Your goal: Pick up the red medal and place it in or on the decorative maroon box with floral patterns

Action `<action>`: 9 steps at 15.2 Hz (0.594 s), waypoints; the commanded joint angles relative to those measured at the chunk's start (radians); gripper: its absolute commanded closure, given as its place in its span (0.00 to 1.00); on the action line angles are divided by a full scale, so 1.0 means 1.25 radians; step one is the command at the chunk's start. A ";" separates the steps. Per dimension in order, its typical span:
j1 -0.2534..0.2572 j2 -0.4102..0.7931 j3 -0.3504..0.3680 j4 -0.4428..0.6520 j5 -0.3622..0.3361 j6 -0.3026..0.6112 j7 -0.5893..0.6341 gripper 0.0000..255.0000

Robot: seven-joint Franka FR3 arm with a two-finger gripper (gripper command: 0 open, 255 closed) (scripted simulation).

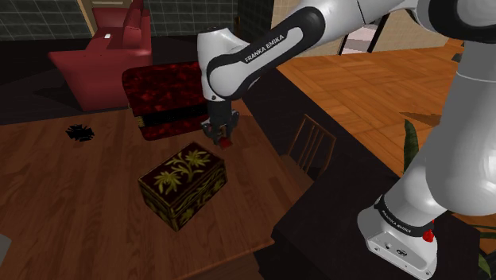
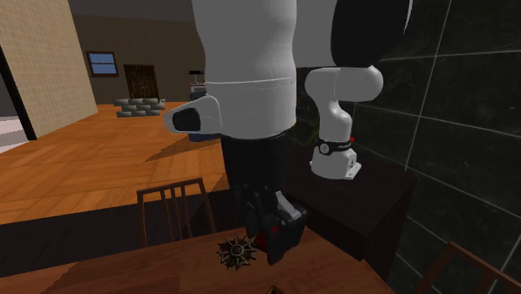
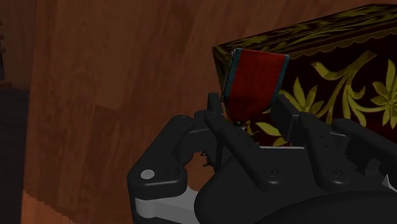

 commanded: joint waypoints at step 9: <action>0.123 0.185 0.028 0.295 -0.039 -0.110 0.153 1.00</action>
